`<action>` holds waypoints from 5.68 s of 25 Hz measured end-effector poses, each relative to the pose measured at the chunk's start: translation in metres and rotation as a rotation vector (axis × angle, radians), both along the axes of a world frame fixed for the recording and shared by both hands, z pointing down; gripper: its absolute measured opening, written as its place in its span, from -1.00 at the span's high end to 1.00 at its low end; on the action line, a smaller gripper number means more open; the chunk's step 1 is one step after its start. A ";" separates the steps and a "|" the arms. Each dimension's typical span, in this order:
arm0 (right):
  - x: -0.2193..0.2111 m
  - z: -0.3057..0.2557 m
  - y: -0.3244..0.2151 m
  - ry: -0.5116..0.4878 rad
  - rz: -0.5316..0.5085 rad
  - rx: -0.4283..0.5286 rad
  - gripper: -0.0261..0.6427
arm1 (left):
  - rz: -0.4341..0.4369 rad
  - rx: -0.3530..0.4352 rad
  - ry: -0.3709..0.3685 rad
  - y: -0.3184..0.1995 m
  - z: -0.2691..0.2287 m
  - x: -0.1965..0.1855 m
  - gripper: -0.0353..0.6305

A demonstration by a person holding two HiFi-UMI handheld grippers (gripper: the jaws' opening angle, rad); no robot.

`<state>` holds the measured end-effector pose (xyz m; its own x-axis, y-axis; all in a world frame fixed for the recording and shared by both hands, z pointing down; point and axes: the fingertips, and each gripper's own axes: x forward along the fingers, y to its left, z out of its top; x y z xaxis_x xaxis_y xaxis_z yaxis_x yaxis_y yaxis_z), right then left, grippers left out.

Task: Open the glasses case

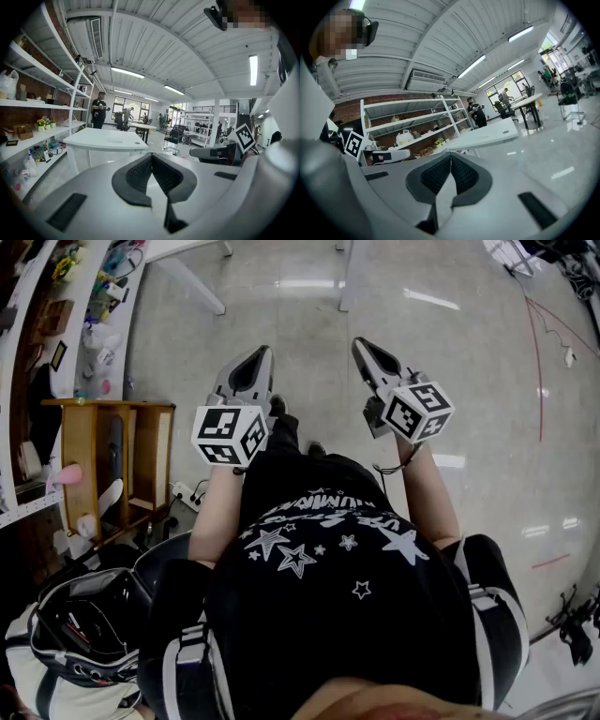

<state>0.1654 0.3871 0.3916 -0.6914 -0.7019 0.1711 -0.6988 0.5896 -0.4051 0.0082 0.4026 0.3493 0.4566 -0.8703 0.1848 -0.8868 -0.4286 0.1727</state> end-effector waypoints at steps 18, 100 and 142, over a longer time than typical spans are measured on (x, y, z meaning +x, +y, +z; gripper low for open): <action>0.003 -0.004 -0.075 0.000 0.092 0.018 0.89 | 0.050 0.043 0.014 -0.085 -0.006 -0.013 0.86; -0.114 0.107 -0.654 0.438 -0.150 -0.033 0.89 | 0.044 -0.421 -0.195 -0.652 0.189 -0.077 0.86; -0.155 0.161 -0.630 0.903 -0.515 0.194 0.08 | 0.086 -0.476 -0.188 -0.651 0.197 -0.079 0.86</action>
